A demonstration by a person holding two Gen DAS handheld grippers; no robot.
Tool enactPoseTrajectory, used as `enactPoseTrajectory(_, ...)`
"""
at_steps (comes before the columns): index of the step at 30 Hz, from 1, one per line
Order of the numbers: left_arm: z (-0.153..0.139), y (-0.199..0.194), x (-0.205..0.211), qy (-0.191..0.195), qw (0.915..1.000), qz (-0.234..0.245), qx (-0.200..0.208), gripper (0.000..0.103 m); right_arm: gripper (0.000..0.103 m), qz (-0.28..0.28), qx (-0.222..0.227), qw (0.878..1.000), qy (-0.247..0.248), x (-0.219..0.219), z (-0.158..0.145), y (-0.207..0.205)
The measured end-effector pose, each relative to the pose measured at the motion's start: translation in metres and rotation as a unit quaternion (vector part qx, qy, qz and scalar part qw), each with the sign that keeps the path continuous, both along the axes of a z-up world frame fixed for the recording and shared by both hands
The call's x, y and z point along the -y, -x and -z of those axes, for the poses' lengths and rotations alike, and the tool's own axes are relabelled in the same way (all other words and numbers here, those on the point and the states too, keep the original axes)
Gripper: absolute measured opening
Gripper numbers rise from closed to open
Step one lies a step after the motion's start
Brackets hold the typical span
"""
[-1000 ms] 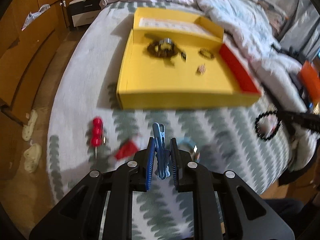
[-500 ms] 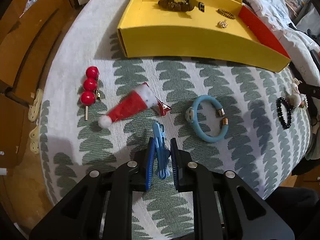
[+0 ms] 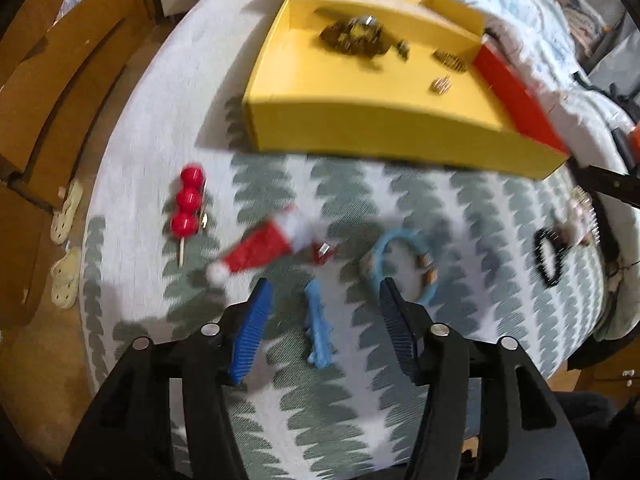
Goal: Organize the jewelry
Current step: 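Place the blue clip on the bed with the left tool while the right places the black bracelet, then grasp the silver watch with the left tool while the right grasps the gold rhinestone hairpin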
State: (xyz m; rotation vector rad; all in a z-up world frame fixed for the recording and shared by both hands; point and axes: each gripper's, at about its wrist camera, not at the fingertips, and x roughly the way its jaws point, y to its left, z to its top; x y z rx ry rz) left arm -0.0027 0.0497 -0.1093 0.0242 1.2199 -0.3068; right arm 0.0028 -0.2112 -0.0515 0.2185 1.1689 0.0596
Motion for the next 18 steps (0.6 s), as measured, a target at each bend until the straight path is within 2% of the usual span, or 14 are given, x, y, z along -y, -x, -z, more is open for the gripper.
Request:
enactPoseTrajectory(1,-0.004,-0.002,0.002,-0.001,1.0,0.001,0.007,0.06,0.056,0.004,0.007,1.0,-0.005,0.001,-0.003,-0.004)
enactPoseTrajectory(3,-0.015,-0.007,0.01,0.001,0.9996,0.008,0.026,0.06,0.066,0.008,0.023,1.0,-0.008,0.0,-0.01,-0.01)
enactPoseTrajectory(5,-0.022,-0.013,0.016,0.014,0.9989,0.015,0.043,0.068,0.072,0.005,0.045,0.999,-0.019,-0.002,-0.017,-0.017)
enactPoseTrajectory(6,-0.025,-0.02,0.021,0.008,0.9989,0.01,0.046,0.068,0.074,0.004,0.045,0.999,-0.019,-0.004,-0.018,-0.023)
enactPoseTrajectory(7,-0.029,-0.024,0.021,0.01,0.999,0.008,0.044,0.068,0.075,0.003,0.044,0.999,-0.018,-0.006,-0.018,-0.029)
enactPoseTrajectory(9,-0.037,-0.038,0.026,0.041,0.9979,0.01,0.049,0.07,0.078,-0.004,0.056,0.998,-0.03,-0.008,-0.017,-0.038)
enactPoseTrajectory(11,-0.041,-0.049,0.025,0.047,0.997,0.003,0.062,0.078,0.079,-0.003,0.048,0.998,-0.032,-0.009,-0.009,-0.05)
enactPoseTrajectory(12,-0.04,-0.06,0.026,0.043,0.9969,-0.006,0.065,0.079,0.079,-0.001,0.035,0.999,-0.024,-0.01,0.0,-0.06)
enactPoseTrajectory(14,-0.034,-0.085,0.026,0.043,0.9973,-0.023,0.054,0.079,0.079,-0.002,0.029,0.999,-0.017,-0.012,0.011,-0.071)
enactPoseTrajectory(16,-0.028,-0.112,0.023,0.057,0.9973,-0.037,0.026,0.078,0.079,-0.002,0.004,1.0,-0.008,-0.014,0.026,-0.089)
enactPoseTrajectory(18,-0.028,-0.132,0.02,0.074,0.9962,-0.045,0.012,0.078,0.079,-0.004,0.001,1.0,-0.012,-0.015,0.033,-0.103)
